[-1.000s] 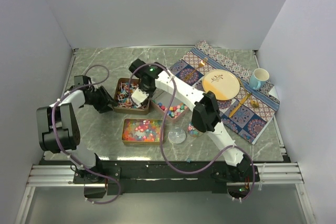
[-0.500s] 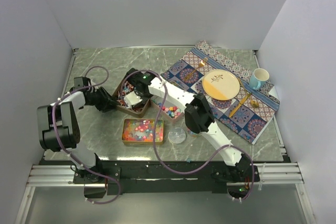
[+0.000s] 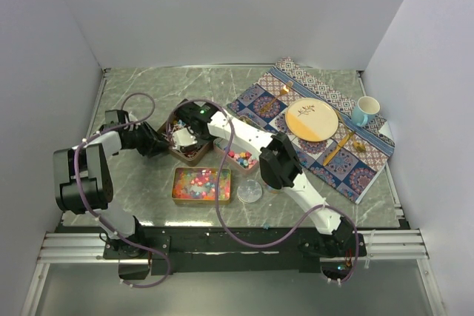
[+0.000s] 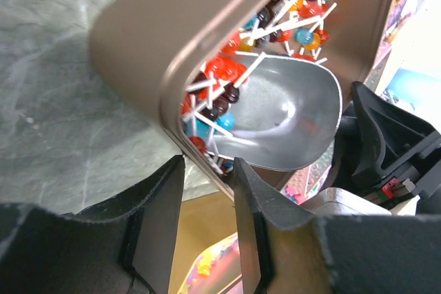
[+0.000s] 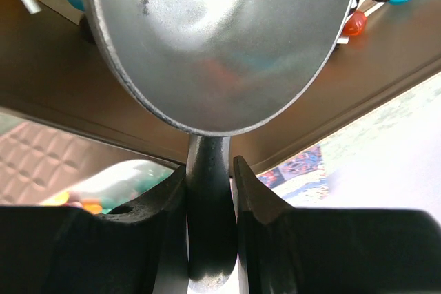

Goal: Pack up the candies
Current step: Scoop the fake candies from the storage box.

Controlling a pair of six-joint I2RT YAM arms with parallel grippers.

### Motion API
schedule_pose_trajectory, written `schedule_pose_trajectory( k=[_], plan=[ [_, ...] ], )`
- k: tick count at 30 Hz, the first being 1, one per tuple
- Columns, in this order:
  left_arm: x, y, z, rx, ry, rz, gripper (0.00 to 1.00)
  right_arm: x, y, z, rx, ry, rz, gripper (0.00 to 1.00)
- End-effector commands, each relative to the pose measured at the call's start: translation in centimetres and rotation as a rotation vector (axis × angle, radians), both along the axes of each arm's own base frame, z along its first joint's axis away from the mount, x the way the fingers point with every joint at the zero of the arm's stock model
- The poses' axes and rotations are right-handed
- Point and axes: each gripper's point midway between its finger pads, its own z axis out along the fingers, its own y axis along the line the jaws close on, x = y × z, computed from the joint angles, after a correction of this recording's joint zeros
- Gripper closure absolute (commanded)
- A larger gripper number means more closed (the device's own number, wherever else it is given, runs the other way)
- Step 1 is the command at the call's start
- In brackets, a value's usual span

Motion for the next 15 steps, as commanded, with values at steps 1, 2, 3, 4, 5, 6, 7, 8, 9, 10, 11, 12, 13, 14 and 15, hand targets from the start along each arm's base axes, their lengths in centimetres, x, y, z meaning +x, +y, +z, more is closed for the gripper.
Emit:
schedule_pose_trajectory(
  k=[1, 2, 3, 4, 5, 6, 7, 8, 9, 10, 11, 12, 13, 14, 15],
  plan=[
    [0.6, -0.4, 2.4, -0.030, -0.078, -0.040, 0.56, -4.0, 0.7, -3.3, 0.057, 0.175, -0.070, 1.00],
    [1.4, 0.3, 3.7, -0.025, -0.117, -0.043, 0.54, -3.5, 1.2, -1.7, 0.110, 0.145, -0.066, 1.00],
    [1.5, 0.5, 4.6, -0.040, -0.125, -0.052, 0.52, -3.9, 0.4, -2.6, 0.090, 0.160, -0.068, 1.00],
    [1.9, 0.9, 5.6, -0.035, -0.160, -0.063, 0.51, -3.6, 0.1, -2.4, 0.099, 0.149, -0.072, 1.00],
    [3.3, 2.2, 7.8, -0.022, -0.225, -0.050, 0.51, -3.5, 0.0, -2.0, 0.106, 0.141, -0.070, 1.00],
    [3.9, 2.9, 8.7, -0.009, -0.250, -0.043, 0.52, -3.3, -0.2, -1.8, 0.108, 0.141, -0.080, 1.00],
    [4.7, 3.9, 9.7, 0.017, -0.291, -0.035, 0.54, -3.3, -0.2, -1.8, 0.113, 0.147, -0.088, 1.00],
    [6.0, 5.4, 11.4, 0.054, -0.353, -0.012, 0.56, -3.4, -0.6, -2.1, 0.097, 0.163, -0.100, 1.00],
    [6.9, 6.4, 12.1, 0.084, -0.388, 0.003, 0.60, -3.1, -0.4, -1.8, 0.107, 0.159, -0.106, 1.00],
    [8.4, 7.7, 11.8, 0.130, -0.414, 0.030, 0.64, -3.1, -0.4, -1.8, 0.106, 0.158, -0.106, 1.00],
    [9.8, 8.6, 12.6, 0.149, -0.449, 0.047, 0.68, -2.9, -0.3, -1.6, 0.111, 0.148, -0.104, 1.00],
    [10.7, 9.0, 12.4, 0.151, -0.456, 0.055, 0.77, -3.0, -0.4, -1.8, 0.107, 0.147, -0.097, 1.00],
    [12.2, 9.6, 10.4, 0.137, -0.427, 0.068, 0.82, -2.7, -0.6, -1.5, 0.101, 0.128, -0.097, 1.00],
    [13.6, 9.9, 10.6, 0.140, -0.436, 0.077, 0.86, -2.6, -0.7, -1.8, 0.086, 0.122, -0.092, 1.00],
    [14.4, 10.1, 9.8, 0.135, -0.425, 0.085, 0.92, -2.4, -0.6, -1.5, 0.076, 0.109, -0.081, 1.00]
  ],
)
